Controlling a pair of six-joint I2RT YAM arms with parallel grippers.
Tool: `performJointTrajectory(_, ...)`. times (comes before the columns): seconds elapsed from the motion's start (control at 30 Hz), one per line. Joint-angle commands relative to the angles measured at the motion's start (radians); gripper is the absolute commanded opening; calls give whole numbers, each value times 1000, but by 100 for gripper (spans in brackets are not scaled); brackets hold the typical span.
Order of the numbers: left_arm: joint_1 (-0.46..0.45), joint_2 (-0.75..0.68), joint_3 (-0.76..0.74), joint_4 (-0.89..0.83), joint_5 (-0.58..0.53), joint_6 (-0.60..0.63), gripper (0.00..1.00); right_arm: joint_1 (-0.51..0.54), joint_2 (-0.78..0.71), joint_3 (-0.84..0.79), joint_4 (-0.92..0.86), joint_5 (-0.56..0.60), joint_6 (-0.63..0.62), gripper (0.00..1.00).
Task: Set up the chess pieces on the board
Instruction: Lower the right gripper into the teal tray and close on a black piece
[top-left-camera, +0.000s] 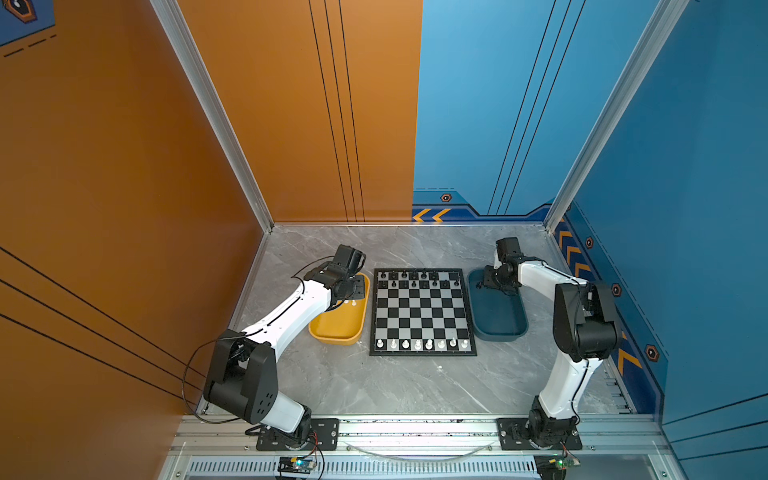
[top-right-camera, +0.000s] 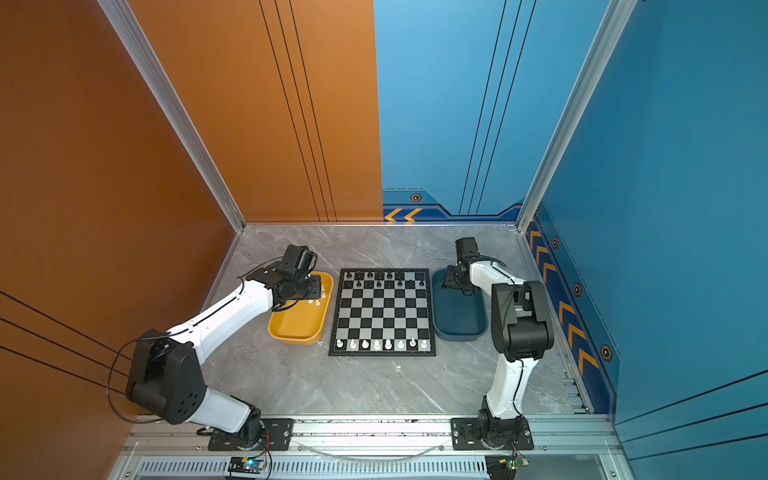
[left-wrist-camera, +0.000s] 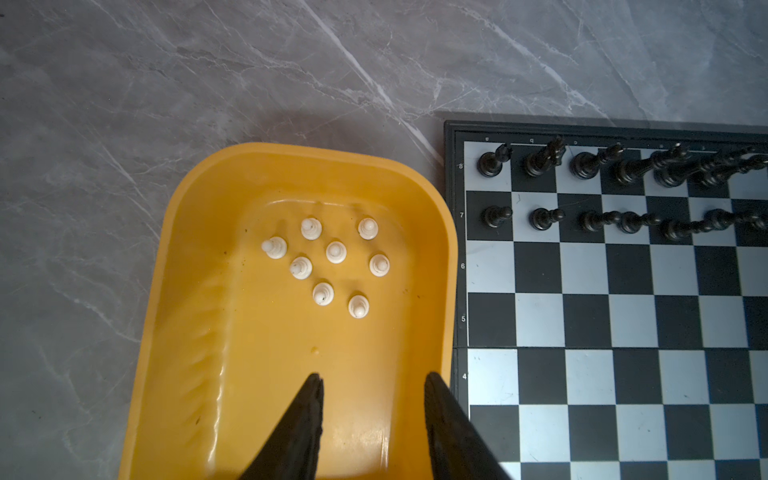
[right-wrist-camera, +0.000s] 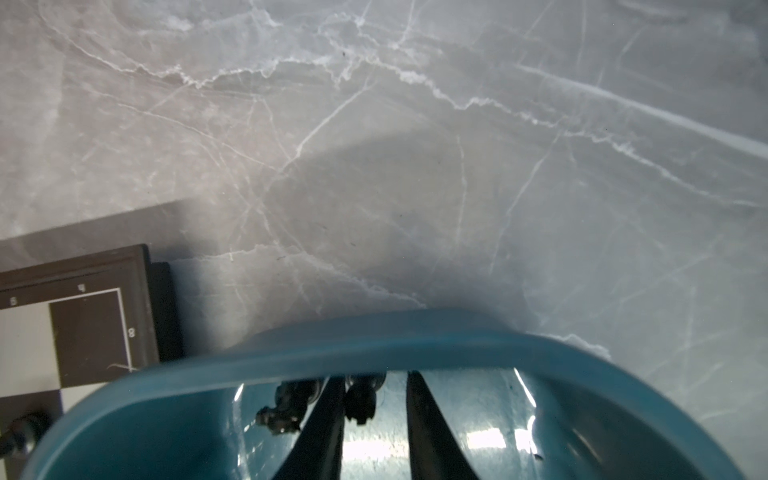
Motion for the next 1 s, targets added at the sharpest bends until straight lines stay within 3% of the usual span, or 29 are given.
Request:
performJointTrajectory(0.0,-9,11,38,-3,19,-6,43,-6,16,21,-12,-12,-8,24)
performJointTrajectory(0.3,-8,9,40,-3,19,-4,42,-6,30,29,-17,-27,-5,18)
performJointTrajectory(0.7,-8,9,39,-3,17,-1,41,-3,5,28,-41,-6,-1,0)
performJointTrajectory(0.97,-4,12,38,-2,16,16,41,14,-85,36,-137,45,-5,0)
